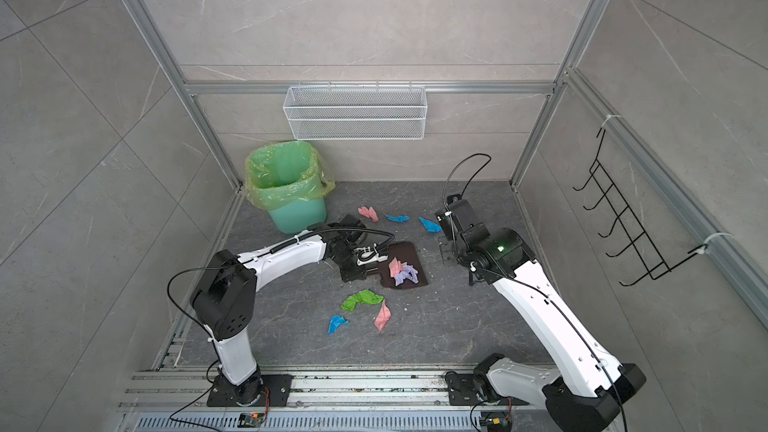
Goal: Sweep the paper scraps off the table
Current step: 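Lift the dustpan with the left gripper and carry it over the green bin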
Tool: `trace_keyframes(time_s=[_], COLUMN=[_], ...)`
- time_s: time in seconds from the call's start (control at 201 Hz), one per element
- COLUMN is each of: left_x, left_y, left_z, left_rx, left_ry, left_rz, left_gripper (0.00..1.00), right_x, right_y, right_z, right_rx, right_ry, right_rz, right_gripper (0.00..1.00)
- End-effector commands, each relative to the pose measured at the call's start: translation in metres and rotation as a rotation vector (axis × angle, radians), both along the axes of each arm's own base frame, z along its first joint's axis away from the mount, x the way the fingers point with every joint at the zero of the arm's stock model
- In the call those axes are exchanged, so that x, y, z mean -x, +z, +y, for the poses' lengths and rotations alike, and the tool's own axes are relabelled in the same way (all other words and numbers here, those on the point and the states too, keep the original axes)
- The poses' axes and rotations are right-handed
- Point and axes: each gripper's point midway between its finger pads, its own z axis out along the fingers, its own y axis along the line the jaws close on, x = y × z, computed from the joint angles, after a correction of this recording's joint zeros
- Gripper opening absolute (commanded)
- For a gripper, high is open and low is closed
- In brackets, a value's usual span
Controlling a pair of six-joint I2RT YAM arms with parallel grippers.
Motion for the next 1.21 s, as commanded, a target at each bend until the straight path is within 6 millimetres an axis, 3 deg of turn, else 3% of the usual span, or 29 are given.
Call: trace_keyframes(time_s=[0.0,0.473,1.001,1.2], left_x=[-0.007,-0.035,-0.075,-0.084], left_y=[0.051,0.125,0.204,0.225], left_z=[-0.003,0.041,0.129,0.156], left_rx=[0.082,0.068,0.065,0.085], left_ry=[0.037,0.276,0.608,0.684], left_rz=[-0.040,-0.126,-0.187,-0.195], left_gripper=[0.00,0.00,0.00,0.00], right_x=[-0.012,-0.036,-0.050,-0.053], right_y=[-0.008,-0.039,-0.053,-0.056], right_z=[0.003,0.027,0.052,0.059], right_rx=[-0.044,-0.137,-0.190,-0.208], right_ry=[-0.032,0.017,0.087,0.106], right_rz=[-0.021,0.023,0.060,0.076], right_gripper=[0.00,0.00,0.00,0.00])
